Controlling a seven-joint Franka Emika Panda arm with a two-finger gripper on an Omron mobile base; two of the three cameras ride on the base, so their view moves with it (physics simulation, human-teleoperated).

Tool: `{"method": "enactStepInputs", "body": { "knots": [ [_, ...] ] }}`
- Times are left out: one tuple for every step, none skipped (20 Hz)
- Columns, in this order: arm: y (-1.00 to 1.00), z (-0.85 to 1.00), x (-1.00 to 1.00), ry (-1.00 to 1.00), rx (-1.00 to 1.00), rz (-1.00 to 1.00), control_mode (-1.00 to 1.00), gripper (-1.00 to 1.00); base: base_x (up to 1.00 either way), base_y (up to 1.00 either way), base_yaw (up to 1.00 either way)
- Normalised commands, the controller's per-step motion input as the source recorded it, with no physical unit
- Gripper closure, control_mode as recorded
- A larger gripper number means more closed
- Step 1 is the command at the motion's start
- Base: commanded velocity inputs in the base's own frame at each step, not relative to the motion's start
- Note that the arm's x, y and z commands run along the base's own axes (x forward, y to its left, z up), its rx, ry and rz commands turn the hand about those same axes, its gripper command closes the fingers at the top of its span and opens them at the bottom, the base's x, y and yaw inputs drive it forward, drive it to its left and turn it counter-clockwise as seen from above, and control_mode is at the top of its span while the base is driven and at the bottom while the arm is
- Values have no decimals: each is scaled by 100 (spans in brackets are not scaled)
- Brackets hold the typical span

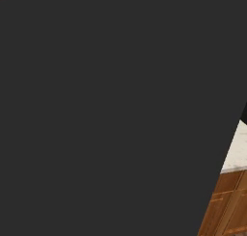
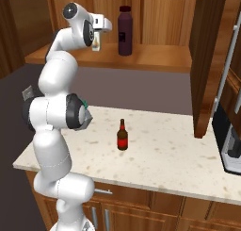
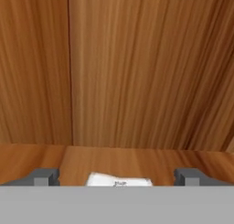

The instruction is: Sort all alcoholic drinks to one cabinet, and non-alcoholic drinks to the other.

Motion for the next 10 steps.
{"method": "enactStepInputs", "body": {
  "knots": [
    [-2,0,-10,-3,0,-1,-100,-100,0,0,0],
    [-5,0,-14,-3,0,-2,-100,-100,0,0,0],
    [-8,0,-19,-3,0,-2,-100,-100,0,0,0],
    [-9,0,-21,-2,0,-2,-100,-100,0,0,0],
    [-12,0,-24,0,0,-2,-100,-100,0,0,0],
    [-12,0,-25,0,0,-3,-100,-100,0,0,0],
    [-12,0,-26,0,0,-3,-100,-100,0,0,0],
    [-13,0,-30,0,0,-3,-100,-100,0,0,0],
    [-15,0,-34,0,0,-3,-100,-100,0,0,0],
    [-14,0,-39,0,0,-2,-100,-100,0,0,0]
  ]
}}
